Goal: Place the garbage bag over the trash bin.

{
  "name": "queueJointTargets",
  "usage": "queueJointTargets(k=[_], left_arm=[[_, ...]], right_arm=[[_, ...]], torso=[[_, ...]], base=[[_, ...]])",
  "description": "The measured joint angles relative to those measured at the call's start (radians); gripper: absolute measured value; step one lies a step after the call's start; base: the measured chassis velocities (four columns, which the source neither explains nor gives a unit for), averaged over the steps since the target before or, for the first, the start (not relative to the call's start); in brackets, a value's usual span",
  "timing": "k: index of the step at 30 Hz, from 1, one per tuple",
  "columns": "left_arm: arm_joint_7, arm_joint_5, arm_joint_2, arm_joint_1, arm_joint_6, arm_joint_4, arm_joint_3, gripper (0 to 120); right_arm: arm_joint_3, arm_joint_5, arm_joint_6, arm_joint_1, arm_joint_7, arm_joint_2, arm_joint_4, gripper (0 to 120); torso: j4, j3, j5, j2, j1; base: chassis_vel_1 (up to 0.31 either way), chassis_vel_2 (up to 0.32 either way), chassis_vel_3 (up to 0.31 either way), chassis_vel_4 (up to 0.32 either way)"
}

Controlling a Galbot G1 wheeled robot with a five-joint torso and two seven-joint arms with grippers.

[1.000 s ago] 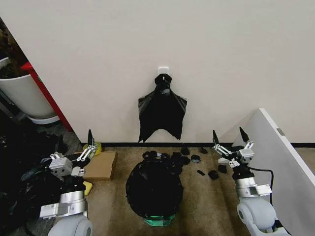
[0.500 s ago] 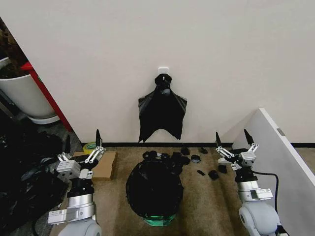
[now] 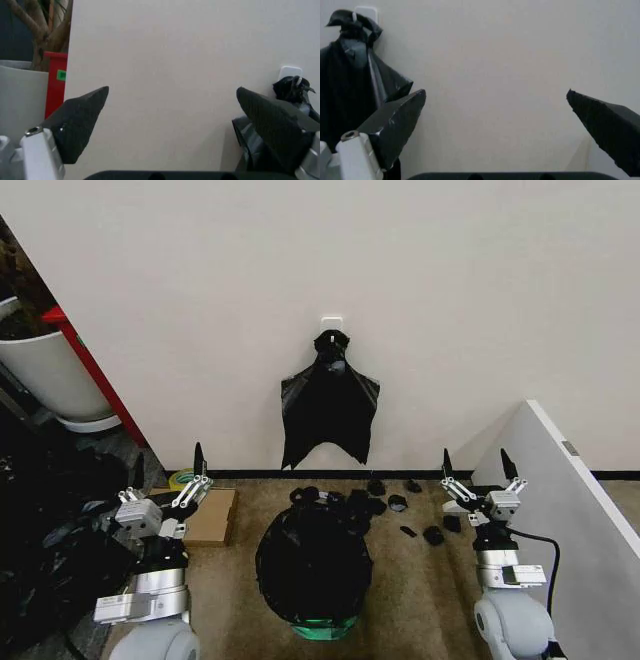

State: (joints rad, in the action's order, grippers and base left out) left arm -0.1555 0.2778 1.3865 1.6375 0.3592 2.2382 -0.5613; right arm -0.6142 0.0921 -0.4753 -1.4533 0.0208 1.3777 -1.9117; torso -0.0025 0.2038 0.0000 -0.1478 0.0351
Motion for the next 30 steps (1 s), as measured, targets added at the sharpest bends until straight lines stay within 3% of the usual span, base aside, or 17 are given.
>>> queueJointTargets(k=[6, 11, 19, 30], left_arm=[[0.015, 0.114, -0.08, -0.023, 0.014, -0.024, 0.004, 100], [0.051, 0.204, -0.09, -0.021, 0.009, 0.017, 0.013, 100], [0.058, 0.229, -0.13, 0.008, 0.061, 0.0, -0.008, 100], [0.061, 0.196, -0.124, 0.004, 0.068, -0.02, 0.004, 100]], right_arm=[[-0.023, 0.007, -0.044, 0.0, -0.083, 0.002, 0.009, 100], [-0.04, 0.064, -0.052, -0.009, -0.105, -0.044, 0.017, 100], [-0.039, 0.092, -0.055, -0.042, -0.129, -0.033, -0.022, 100], [-0.043, 0.103, -0.071, -0.07, -0.129, -0.039, -0.043, 100]], torso=[[0.0, 0.0, 0.0, 0.0, 0.0], [-0.0002, 0.0, -0.0001, 0.0, 0.0], [0.0, 0.0, -0.0001, 0.0, 0.0], [0.0, 0.0, 0.0, 0.0, 0.0]], base=[[0.0, 0.0, 0.0, 0.0], [0.0, 0.0, 0.0, 0.0], [0.0, 0.0, 0.0, 0.0], [0.0, 0.0, 0.0, 0.0]])
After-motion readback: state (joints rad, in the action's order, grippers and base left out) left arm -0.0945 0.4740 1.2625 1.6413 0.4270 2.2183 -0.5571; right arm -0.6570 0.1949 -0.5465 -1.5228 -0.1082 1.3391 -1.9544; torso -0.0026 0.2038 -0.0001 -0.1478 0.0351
